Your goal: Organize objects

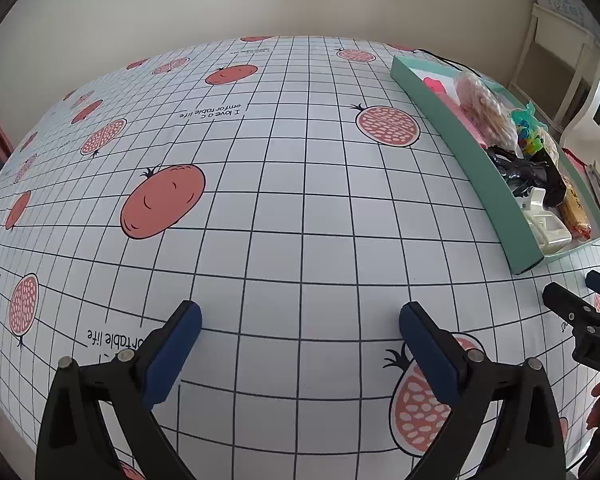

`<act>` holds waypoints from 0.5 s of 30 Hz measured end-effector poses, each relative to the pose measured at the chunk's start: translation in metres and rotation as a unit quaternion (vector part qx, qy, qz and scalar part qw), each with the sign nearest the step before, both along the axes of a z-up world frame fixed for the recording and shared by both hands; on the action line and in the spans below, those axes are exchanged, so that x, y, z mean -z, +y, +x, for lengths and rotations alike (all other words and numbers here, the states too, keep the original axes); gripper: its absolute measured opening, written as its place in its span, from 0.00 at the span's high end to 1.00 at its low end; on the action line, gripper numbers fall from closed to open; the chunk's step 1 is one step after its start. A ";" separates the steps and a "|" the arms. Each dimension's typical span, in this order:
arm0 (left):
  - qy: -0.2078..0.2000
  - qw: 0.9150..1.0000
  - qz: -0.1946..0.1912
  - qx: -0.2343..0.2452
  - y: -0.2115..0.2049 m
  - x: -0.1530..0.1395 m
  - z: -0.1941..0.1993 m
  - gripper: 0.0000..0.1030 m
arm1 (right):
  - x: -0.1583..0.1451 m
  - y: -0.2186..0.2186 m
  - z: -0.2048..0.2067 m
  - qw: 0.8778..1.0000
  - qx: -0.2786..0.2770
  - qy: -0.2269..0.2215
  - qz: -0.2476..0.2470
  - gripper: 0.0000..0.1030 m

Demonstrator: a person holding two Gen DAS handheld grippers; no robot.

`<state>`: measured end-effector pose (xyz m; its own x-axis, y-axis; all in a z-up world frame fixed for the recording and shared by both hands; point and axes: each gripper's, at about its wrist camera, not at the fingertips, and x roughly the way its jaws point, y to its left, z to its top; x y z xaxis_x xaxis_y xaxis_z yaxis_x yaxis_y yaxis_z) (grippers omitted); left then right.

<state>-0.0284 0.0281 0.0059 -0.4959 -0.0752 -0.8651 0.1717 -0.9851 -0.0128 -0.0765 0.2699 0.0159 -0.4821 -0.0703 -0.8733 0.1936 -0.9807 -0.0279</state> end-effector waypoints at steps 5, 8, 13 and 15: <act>-0.002 1.000 0.001 -0.001 0.001 0.000 0.001 0.01 | 0.000 0.000 0.002 1.000 0.003 0.001 -0.001 0.00; -0.002 1.000 0.001 -0.001 0.001 0.001 0.001 0.00 | 0.000 -0.001 0.002 1.000 0.003 0.001 -0.001 0.00; -0.001 1.000 0.001 0.000 0.000 0.001 0.001 0.00 | 0.001 -0.001 0.002 1.000 0.004 0.002 -0.001 0.00; -0.002 1.000 0.001 0.000 0.000 0.001 0.001 0.00 | 0.001 -0.001 0.002 1.000 0.005 0.002 -0.001 0.00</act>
